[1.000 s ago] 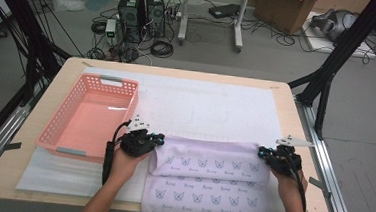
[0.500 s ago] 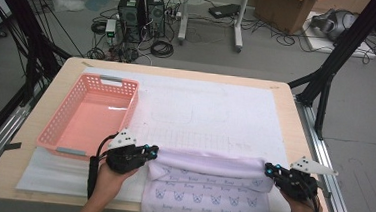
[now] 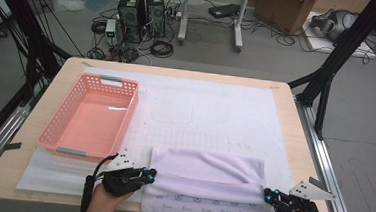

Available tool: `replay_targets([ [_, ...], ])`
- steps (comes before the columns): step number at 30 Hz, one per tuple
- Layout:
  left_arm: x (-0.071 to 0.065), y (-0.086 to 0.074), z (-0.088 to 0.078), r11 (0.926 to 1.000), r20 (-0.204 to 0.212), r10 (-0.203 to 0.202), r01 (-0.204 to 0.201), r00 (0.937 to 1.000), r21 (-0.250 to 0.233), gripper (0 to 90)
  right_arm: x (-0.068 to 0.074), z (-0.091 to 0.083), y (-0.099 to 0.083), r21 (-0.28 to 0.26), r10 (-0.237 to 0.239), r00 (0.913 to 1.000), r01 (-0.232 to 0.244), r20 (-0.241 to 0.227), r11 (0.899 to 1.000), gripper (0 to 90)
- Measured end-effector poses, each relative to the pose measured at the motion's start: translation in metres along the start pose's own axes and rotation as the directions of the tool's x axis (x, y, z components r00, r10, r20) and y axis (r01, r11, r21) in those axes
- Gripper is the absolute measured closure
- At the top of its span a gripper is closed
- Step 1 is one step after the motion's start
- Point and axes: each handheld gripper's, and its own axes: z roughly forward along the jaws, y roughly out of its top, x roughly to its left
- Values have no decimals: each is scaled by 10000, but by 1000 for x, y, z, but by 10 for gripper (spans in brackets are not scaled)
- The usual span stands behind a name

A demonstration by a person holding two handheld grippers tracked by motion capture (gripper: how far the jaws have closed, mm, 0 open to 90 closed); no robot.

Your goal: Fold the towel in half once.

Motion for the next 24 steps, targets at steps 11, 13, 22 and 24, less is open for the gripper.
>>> replay_targets([
  [11, 19, 19, 3, 9891, -997, -128, -20, 9949, -1472, 407, -15, -19, 20, -1744, 384, 9987, -318, 343, 9842, 596],
  [13, 25, 24, 8, 9899, -1177, -95, -74, 9930, -1418, 406, -22, -9, 30, -1583, 498, 9964, -384, 690, 9867, 598],
  [22, 41, 33, 33, 9931, -1595, -312, 125, 9867, -1168, 406, -44, 72, 41, 167, 464, 9822, -503, 1819, 9986, 592],
  [24, 42, 32, 36, 9939, -1639, -362, 184, 9858, -1087, 405, -49, 72, 44, -55, 671, 9588, -682, 2760, 9977, 627],
])
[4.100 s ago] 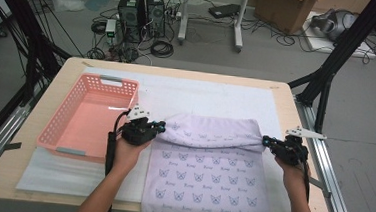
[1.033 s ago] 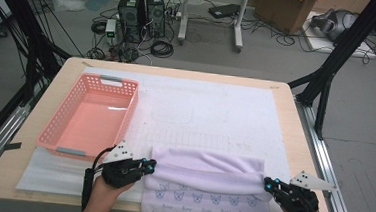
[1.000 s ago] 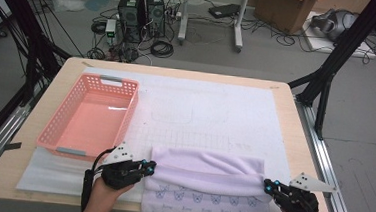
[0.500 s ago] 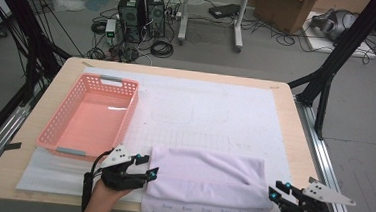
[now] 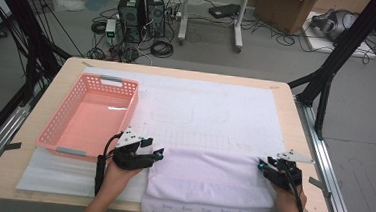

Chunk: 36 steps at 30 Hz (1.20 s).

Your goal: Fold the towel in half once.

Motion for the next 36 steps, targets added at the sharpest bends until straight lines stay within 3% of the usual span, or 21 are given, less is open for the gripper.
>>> replay_targets([
  [1, 1, 0, 1, 10000, -35, 24, -24, 10000, 40, 405, -3, 0, 1, -121, 111, 9996, -108, 250, 9999, 634],
  [3, 3, -2, 3, 9999, -95, 3, -1, 10000, 152, 402, -5, 0, -1, -245, 535, 9984, -539, -172, 9982, 630],
  [7, 6, -4, 6, 9992, -265, -135, 145, 9996, 363, 393, 0, -7, -2, -488, 346, 9953, -392, -909, 9980, 582],
  [11, 8, -3, 8, 9978, -537, -39, 75, 9985, 660, 392, 3, -12, -2, -403, 399, 9841, -475, -1730, 9981, 531],
  [16, 7, -5, 15, 9954, -462, -152, 195, 9988, 934, 389, 12, -6, -5, 154, 171, 9882, -149, -1522, 9998, 501],
  [19, 5, -7, 20, 9897, -433, 79, -16, 9990, 1430, 389, 13, -5, -5, 101, 136, 9890, -123, -1474, 9999, 503],
  [27, 4, -7, 23, 9864, -829, 13, 124, 9966, 1638, 377, 14, -5, -5, 110, -328, 9925, 343, -1176, 9993, 529],
  [31, 1, -7, 24, 9841, -930, 305, -136, 9952, 1771, 373, 15, -6, -5, 173, -523, 9920, 546, -1145, 9984, 580],
  [33, 2, -7, 24, 9834, -942, 301, -126, 9951, 1809, 381, 16, -6, -5, 194, -473, 9896, 504, -1358, 9985, 678],
  [36, 5, -8, 21, 9852, -1026, -12, 188, 9947, 1706, 484, 17, -6, -4, 250, -475, 9861, 521, -1593, 9983, 766],
])
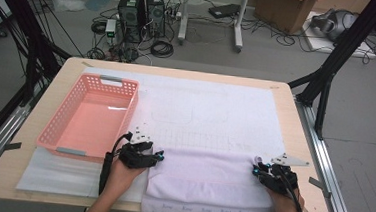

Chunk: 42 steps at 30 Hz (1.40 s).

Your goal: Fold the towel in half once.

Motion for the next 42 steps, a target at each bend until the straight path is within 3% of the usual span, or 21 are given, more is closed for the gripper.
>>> replay_targets([
  [2, 3, -1, -2, 10000, 47, -68, 68, 10000, 6, 580, 1, 0, 1, 70, 27, 9998, -26, -185, 10000, 815],
  [4, 6, -2, -3, 9997, 410, -258, 259, 9988, -13, 695, 1, 0, 1, 85, -46, 9997, 48, -227, 10000, 831],
  [5, 8, -2, -3, 9996, 779, -276, 272, 9966, 57, 788, 0, 1, 1, 32, -24, 9996, 25, -292, 10000, 835],
  [8, 4, -2, -3, 9999, 622, 117, -120, 9980, 40, 837, -4, 1, -2, -142, 364, 9978, -373, -562, 9992, 842],
  [11, 3, -2, -3, 9999, 545, -121, 124, 9984, -50, 849, -8, 1, -3, -210, 617, 9948, -636, -812, 9978, 847],
  [13, 3, -1, -4, 9995, 537, -240, 251, 9983, -187, 853, -7, 1, -3, -252, 498, 9960, -518, -748, 9983, 851],
  [16, 2, 2, -4, 9989, 447, -226, 244, 9987, -402, 854, -7, 1, -2, -351, 389, 9974, -411, -600, 9985, 854],
  [20, 4, 9, -4, 9956, 144, -296, 308, 9995, -883, 856, -12, -1, 1, -632, 566, 9961, -609, -680, 9961, 855],
  [27, 8, 34, 11, 9942, -358, -229, 190, 9991, -1063, 857, -21, -3, 10, -1171, 737, 9963, -785, -442, 9900, 855],
  [33, 19, 62, 23, 9910, -599, -607, 530, 9964, -1228, 857, -35, 8, 30, -1485, 1004, 9943, -1048, -366, 9833, 854],
  [37, 34, 70, 34, 9836, -558, -859, 757, 9947, -1640, 856, -47, 16, 50, -1682, 962, 9947, -1008, -353, 9806, 854],
  [39, 41, 75, 38, 9848, -599, -1020, 923, 9930, -1474, 856, -52, 20, 58, -1818, 887, 9956, -930, -314, 9789, 854],
  [42, 47, 83, 41, 9798, -635, -1209, 1089, 9906, -1678, 856, -56, 29, 74, -1742, 674, 9977, -679, -85, 9824, 854],
])
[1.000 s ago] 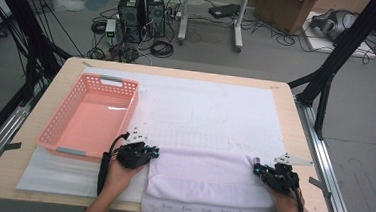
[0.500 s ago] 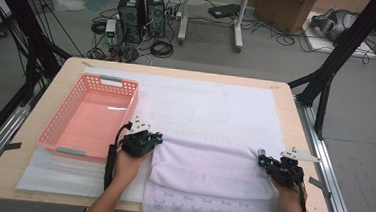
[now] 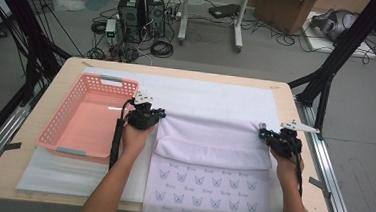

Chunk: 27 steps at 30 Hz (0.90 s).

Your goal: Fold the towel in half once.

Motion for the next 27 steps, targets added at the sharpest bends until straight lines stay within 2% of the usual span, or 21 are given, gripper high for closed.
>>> replay_targets([
  [1, 6, 9, 5, 9999, -26, -125, 125, 9999, -114, 856, -2, 6, 6, 43, 20, 10000, -20, 38, 10000, 854],
  [3, 9, 10, 6, 9995, -43, -175, 174, 9998, -257, 856, -5, 10, 9, 27, 180, 9998, -180, -30, 9998, 854],
  [5, 15, 16, 12, 9996, -150, -276, 275, 9995, -109, 856, -12, 17, 18, -181, 690, 9975, -693, -181, 9974, 854],
  [6, 16, 19, 14, 9995, -161, -256, 254, 9995, -165, 856, -14, 25, 26, -160, 783, 9969, -785, -85, 9968, 854],
  [7, 19, 26, 17, 9994, -193, -202, 196, 9996, -296, 856, -15, 28, 30, -117, 732, 9973, -731, 21, 9973, 854],
  [11, 24, 32, 22, 9991, -134, -223, 218, 9997, -377, 855, -19, 41, 40, 18, 799, 9965, -800, 250, 9968, 852],
  [14, 26, 31, 27, 9992, -164, -290, 286, 9994, -282, 851, -20, 50, 40, 139, 1027, 9943, -1031, 286, 9946, 851],
  [15, 26, 27, 32, 9995, -57, -299, 300, 9995, 141, 843, -21, 53, 38, 203, 1118, 9933, -1124, 279, 9935, 850],
  [16, 25, 25, 33, 9992, -29, -214, 215, 9998, 346, 821, -21, 56, 37, 284, 1256, 9918, -1262, 216, 9916, 841],
  [20, 19, 25, 32, 9977, 197, -169, 156, 9997, 664, 605, -21, 60, 34, 635, 1449, 9893, -1457, 168, 9873, 688],
  [22, 14, 26, 31, 9975, 409, -35, 6, 9992, 706, 575, -21, 56, 35, 627, 1502, 9886, -1507, 135, 9866, 666],
  [27, 0, 27, 24, 9941, 951, 376, -469, 9948, 980, 549, -19, 39, 37, 636, 1182, 9929, -1188, 132, 9909, 658],
])
